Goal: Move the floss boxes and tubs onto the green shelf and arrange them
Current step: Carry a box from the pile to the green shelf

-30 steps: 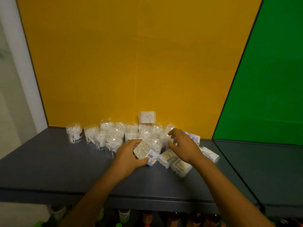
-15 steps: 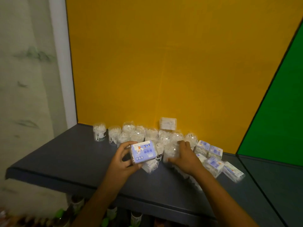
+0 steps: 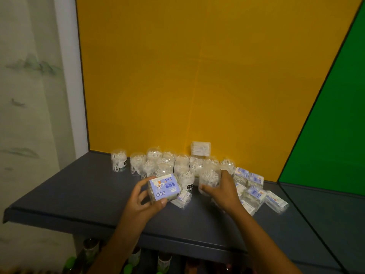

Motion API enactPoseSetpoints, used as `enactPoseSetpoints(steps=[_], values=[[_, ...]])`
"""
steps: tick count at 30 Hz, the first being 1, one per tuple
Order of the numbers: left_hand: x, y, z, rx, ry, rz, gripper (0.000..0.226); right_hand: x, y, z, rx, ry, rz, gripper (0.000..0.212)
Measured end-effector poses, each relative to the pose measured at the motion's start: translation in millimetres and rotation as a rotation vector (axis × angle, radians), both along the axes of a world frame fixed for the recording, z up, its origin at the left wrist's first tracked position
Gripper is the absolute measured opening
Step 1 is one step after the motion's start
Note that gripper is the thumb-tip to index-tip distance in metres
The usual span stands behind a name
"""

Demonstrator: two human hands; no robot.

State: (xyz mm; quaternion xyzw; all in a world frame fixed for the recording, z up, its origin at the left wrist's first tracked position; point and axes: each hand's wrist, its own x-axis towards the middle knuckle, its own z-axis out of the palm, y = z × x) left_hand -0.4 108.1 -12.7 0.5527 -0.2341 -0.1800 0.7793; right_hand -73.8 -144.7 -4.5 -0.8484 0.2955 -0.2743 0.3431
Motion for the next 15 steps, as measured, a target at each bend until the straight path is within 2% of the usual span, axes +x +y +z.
enactPoseSetpoints(steps=[5,7,15], values=[[-6.5,-9.1,6.3,-0.023,-0.022,-0.048,0.06,-32.2,12.5,8.7,-0.041,-0.137,-0.077,0.077],[-13.1,-17.4,7.6,-0.027,-0.024,-0.087,0.059,-50.0,21.0,14.6,0.032,-0.191,-0.074,0.08],[-52.7,-56.5,15.2,-0.009,-0.076,-0.201,0.057,-120.2,12.3,30.6,0.254,-0.379,-0.07,0.065]])
